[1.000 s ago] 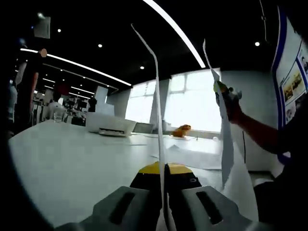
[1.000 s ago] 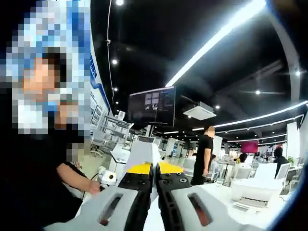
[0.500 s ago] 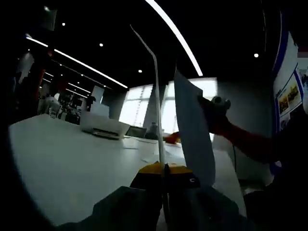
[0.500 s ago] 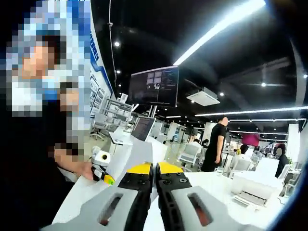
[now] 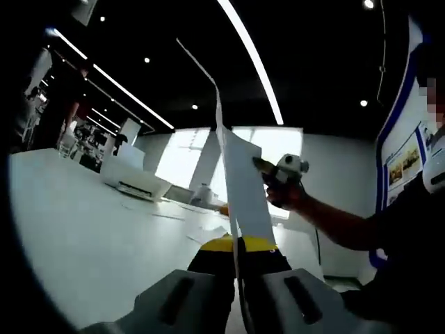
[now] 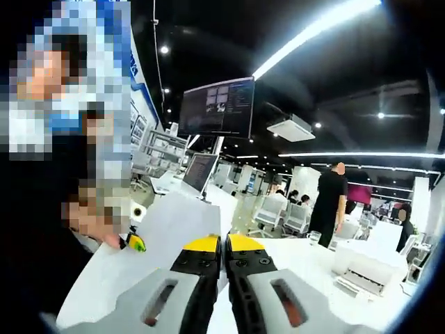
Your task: Organize the stack of printing papers by aligning and flattening the scattered papers on the table
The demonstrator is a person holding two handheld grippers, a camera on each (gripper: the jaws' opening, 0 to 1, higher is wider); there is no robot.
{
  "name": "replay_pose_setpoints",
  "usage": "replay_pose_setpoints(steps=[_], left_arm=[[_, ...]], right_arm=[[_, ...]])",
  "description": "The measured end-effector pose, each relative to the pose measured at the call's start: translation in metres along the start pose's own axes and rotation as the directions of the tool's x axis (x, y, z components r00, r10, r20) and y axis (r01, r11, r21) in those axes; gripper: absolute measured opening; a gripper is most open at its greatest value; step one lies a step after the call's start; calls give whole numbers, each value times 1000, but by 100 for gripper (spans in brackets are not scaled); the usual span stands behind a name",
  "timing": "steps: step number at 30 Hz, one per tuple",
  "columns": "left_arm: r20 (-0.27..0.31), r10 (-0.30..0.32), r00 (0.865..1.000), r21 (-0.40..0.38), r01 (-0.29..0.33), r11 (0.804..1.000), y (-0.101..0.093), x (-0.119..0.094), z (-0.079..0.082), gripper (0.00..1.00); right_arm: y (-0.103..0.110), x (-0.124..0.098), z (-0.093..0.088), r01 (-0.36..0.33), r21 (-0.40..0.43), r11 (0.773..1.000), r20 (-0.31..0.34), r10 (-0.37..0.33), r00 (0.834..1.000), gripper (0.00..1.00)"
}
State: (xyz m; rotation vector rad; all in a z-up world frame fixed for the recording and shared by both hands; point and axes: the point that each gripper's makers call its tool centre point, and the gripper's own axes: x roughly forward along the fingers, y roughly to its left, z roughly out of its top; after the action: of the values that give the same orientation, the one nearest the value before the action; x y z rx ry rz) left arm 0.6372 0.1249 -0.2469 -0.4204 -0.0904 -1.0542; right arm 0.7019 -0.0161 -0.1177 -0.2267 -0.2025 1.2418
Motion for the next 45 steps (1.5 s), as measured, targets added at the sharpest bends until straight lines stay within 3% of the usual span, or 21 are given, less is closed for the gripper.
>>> replay_pose_setpoints(steps=[6, 15, 45], left_arm=[[15, -41, 999, -67, 42, 997, -4, 0, 3, 6], [41, -55, 998, -97, 59, 994, -5, -2, 7, 8], [17, -81, 997, -80, 83, 993, -14, 2, 4, 16]], right_arm=[[-3, 5, -3, 1, -25, 1000, -21, -2, 1000, 0], [-5, 2, -2, 12, -39, 999, -29, -13, 1000, 0], [22, 40, -4, -71, 28, 997, -14, 72, 997, 0]])
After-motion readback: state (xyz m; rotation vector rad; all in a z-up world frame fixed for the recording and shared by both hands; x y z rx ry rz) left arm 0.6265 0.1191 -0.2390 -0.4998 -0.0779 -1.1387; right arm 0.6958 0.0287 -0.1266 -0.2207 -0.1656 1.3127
